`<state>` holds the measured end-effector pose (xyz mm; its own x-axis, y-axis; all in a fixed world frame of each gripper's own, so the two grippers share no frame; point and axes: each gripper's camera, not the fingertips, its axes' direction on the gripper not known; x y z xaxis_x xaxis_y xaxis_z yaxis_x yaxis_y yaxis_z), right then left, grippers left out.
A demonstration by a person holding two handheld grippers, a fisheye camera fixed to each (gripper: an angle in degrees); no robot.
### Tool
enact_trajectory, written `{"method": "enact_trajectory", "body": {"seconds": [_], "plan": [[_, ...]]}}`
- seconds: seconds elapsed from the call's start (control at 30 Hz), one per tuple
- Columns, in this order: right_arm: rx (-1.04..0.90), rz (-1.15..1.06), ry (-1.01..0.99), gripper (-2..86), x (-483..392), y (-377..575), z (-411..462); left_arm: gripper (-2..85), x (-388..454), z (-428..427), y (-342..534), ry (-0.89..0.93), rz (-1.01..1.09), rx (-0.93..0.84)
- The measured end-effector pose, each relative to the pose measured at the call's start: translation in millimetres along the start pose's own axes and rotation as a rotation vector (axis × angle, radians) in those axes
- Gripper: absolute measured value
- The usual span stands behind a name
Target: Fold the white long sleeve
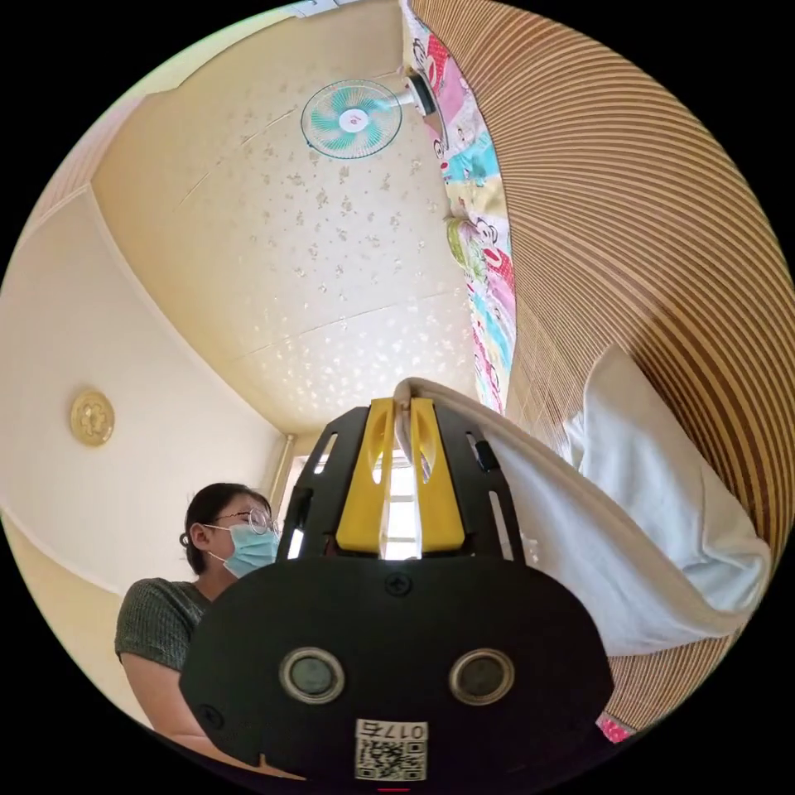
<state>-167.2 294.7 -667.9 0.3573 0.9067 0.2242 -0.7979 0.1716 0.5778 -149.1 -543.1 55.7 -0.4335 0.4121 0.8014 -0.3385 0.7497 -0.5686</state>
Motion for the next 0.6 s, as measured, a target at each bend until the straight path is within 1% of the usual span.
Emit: {"method": "enact_trajectory", "body": {"seconds": [0.03,0.07,0.1,0.13,0.17,0.2,0.23,0.27,0.3,0.33,0.37,0.4,0.43,0.5,0.53,0.6], "plan": [[-0.027,-0.014,0.007,2.3,5,-9,13,2.2,-16,-1,-17,-0.012,-0.014,0.031],[-0.093,-0.052,0.074,2.3,15,-27,40,2.3,-31,7,-32,-0.036,-0.012,0.041],[-0.129,-0.080,0.203,2.2,28,-44,66,2.4,-40,15,-39,-0.075,-0.018,0.042],[-0.142,-0.087,0.273,2.2,36,-52,77,2.7,-60,34,-49,-0.191,-0.071,0.033],[-0.183,-0.101,0.398,2.2,57,-68,99,3.1,-83,56,-55,-0.292,-0.149,0.016],[-0.225,-0.104,0.502,2.4,80,-80,117,3.3,-94,67,-57,-0.321,-0.189,0.007],[-0.239,-0.091,0.557,2.5,91,-85,124,3.8,-114,85,-57,-0.350,-0.261,-0.010],[-0.241,-0.033,0.659,2.6,109,-90,134,4.3,-126,94,-56,-0.363,-0.322,-0.008],[-0.223,-0.010,0.691,2.7,115,-89,140,4.5,-128,95,-54,-0.349,-0.323,0.010],[-0.224,-0.038,0.681,2.8,112,-86,144,6.8,-124,91,-51,-0.327,-0.306,0.058],[-0.254,-0.131,0.670,3.1,102,-78,154,9.0,-115,84,-43,-0.351,-0.291,0.093],[-0.301,-0.219,0.722,3.4,90,-64,166,10.1,-110,80,-38,-0.369,-0.282,0.106],[-0.326,-0.259,0.769,3.3,85,-55,171,11.9,-100,74,-23,-0.395,-0.265,0.114],[-0.436,-0.425,0.988,2.7,75,-7,196,13.9,-89,68,7,-0.427,-0.254,0.092],[-0.469,-0.461,1.031,2.6,76,7,203,14.9,-85,68,29,-0.445,-0.255,0.058],[-0.598,-0.569,1.122,2.1,91,64,226,16.0,-84,72,62,-0.431,-0.273,-0.016]]}}
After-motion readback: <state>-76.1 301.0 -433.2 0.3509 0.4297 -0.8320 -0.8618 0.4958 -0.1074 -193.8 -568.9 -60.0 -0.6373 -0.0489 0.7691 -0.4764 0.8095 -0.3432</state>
